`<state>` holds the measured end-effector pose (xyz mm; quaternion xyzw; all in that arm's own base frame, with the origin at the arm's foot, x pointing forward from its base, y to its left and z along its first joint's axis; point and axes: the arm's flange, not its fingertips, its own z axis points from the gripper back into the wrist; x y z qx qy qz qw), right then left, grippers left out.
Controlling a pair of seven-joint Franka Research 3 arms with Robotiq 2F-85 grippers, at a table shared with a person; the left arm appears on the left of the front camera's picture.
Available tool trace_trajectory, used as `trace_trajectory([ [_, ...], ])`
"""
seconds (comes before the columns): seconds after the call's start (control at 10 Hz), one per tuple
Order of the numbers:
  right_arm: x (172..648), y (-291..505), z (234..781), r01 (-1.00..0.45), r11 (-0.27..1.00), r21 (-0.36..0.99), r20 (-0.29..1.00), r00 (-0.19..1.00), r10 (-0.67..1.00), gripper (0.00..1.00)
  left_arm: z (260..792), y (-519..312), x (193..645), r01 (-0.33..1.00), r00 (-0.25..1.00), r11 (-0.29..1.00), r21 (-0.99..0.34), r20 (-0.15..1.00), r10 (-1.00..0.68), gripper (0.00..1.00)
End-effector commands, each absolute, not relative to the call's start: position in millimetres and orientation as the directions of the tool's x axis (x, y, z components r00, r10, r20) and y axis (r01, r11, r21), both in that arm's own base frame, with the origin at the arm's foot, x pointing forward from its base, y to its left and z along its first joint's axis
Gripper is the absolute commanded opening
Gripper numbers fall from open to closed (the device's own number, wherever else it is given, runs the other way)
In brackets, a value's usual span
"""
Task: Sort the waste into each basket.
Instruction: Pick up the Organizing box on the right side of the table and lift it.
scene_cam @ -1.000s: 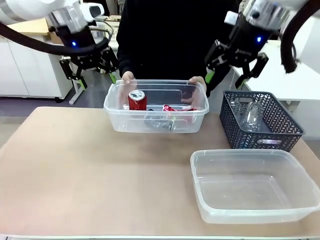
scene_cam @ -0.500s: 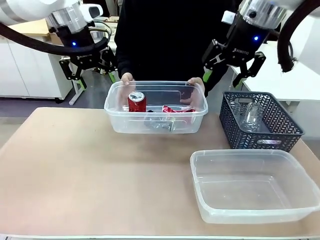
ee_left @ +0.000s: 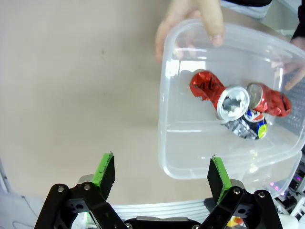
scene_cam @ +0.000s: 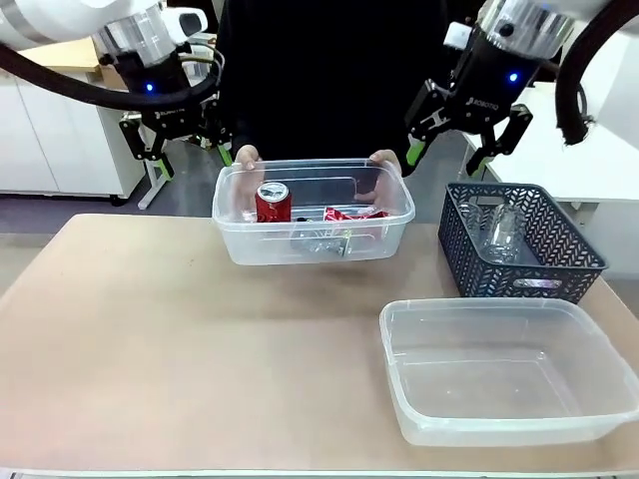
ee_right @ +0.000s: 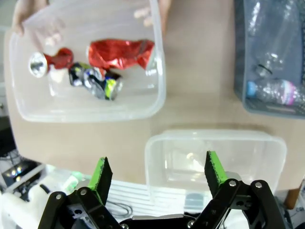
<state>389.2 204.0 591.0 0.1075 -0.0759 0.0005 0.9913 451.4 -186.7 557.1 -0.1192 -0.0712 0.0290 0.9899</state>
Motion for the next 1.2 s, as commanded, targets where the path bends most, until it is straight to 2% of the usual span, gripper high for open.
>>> trace_trajectory([
  [0.0, 331, 149, 604, -0.088, 0.981, 0.171, 0.102, 0.992, 0.072, 1.0, 557, -198, 393, -0.019, 0.996, 0.966, -0.257, 0.081, 0.041, 1.0],
  [0.1, 306, 115, 610, -0.096, 0.986, 0.135, 0.092, 0.992, 0.084, 1.0, 555, -222, 367, -0.114, 0.991, 0.946, -0.304, 0.029, 0.129, 1.0],
  [0.2, 288, 80, 612, -0.083, 0.994, 0.068, 0.083, 0.993, 0.078, 1.0, 554, -254, 344, -0.157, 0.988, 0.933, -0.323, -0.054, 0.147, 1.0],
  [0.4, 264, 15, 597, -0.091, 0.996, 0.011, 0.152, 0.984, 0.088, 1.0, 544, -328, 316, -0.178, 0.979, 0.937, -0.3, -0.153, 0.136, 1.0],
  [0.5, 253, -12, 581, -0.09, 0.996, -0.02, 0.104, 0.99, 0.091, 1.0, 536, -361, 305, -0.132, 0.981, 0.94, -0.315, -0.179, 0.078, 1.0],
  [0.7, 245, -45, 549, -0.078, 0.996, 0.036, 0.044, 0.996, 0.076, 1.0, 525, -408, 294, -0.114, 0.976, 0.933, -0.341, -0.212, 0.042, 1.0],
  [0.8, 248, -38, 552, 0.075, 0.996, 0.038, 0.124, 0.989, -0.08, 1.0, 530, -397, 308, -0.114, 0.969, 0.93, -0.35, -0.246, 0.027, 1.0],
  [0.9, 240, -39, 565, -0.06, 0.998, 0.025, 0.05, 0.997, 0.059, 1.0, 523, -401, 274, -0.095, 0.98, 0.942, -0.322, -0.195, 0.032, 1.0],
  [1.1, 243, -47, 551, -0.019, 0.999, 0.034, 0.056, 0.998, 0.017, 1.0, 519, -412, 290, -0.098, 0.975, 0.937, -0.336, -0.223, 0.022, 1.0],
])
